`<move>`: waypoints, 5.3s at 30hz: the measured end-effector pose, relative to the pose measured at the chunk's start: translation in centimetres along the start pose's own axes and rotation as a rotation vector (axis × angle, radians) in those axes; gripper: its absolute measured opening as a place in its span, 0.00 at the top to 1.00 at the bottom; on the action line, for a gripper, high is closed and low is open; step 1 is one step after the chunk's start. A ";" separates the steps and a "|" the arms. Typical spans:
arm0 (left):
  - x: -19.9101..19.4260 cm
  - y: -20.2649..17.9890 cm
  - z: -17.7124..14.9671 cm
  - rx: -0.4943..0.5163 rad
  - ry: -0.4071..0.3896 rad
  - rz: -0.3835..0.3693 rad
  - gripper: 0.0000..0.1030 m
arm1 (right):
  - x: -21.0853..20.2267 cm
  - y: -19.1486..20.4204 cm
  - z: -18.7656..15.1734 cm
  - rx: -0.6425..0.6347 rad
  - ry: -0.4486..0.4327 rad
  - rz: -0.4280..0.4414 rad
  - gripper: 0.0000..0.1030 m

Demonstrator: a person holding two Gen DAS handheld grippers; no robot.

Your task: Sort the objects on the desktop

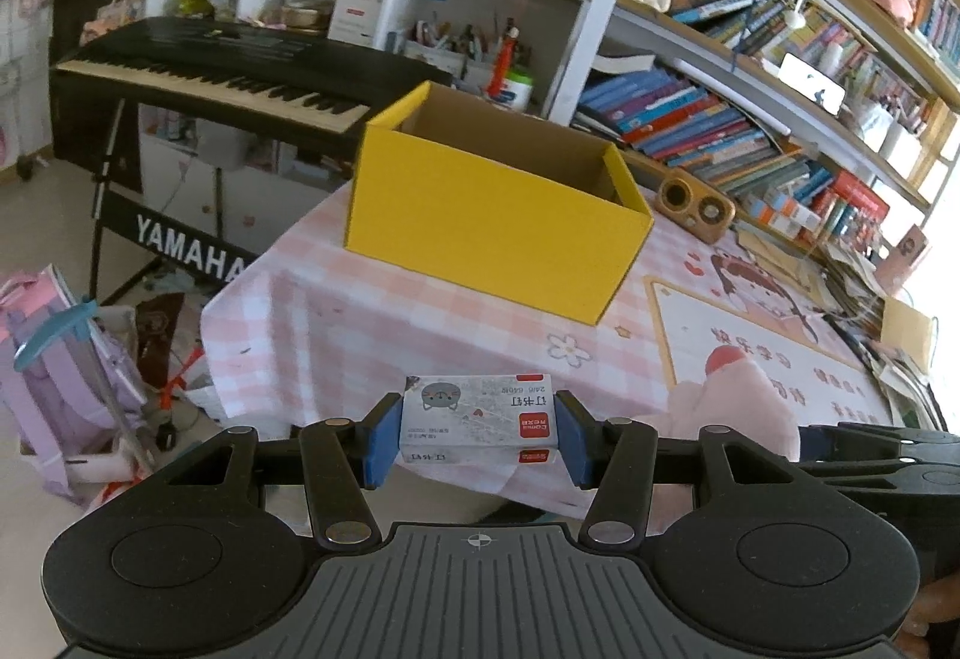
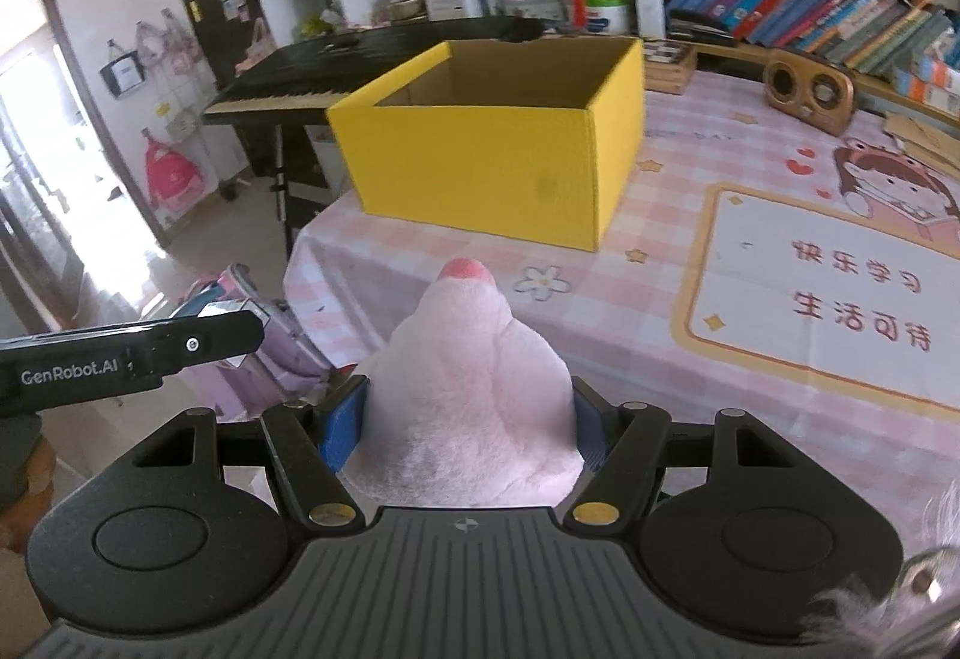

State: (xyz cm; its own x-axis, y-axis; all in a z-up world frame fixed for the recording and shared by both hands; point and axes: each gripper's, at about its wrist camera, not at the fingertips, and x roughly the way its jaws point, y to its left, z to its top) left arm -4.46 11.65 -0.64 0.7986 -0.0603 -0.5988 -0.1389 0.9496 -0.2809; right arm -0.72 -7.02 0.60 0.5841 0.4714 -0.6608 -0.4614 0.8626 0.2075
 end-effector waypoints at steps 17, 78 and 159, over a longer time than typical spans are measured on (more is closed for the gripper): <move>2.0 -0.1 5.7 -0.011 -0.119 0.004 0.50 | 1.1 -0.8 5.6 -0.032 -0.092 0.037 0.36; 26.9 -4.7 19.4 0.142 0.115 0.110 0.49 | 23.1 -8.0 22.6 -0.404 0.115 0.158 0.22; 3.1 -5.8 0.2 0.310 -0.068 0.053 0.03 | -2.3 -1.7 -3.2 0.172 -0.189 -0.419 0.05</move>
State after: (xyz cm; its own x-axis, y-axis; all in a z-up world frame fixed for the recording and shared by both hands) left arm -1.01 6.06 -0.73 0.8337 0.0027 -0.5522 -0.0051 1.0000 -0.0028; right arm -3.43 -10.13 -0.54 0.8142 0.0882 -0.5739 -0.0529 0.9955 0.0780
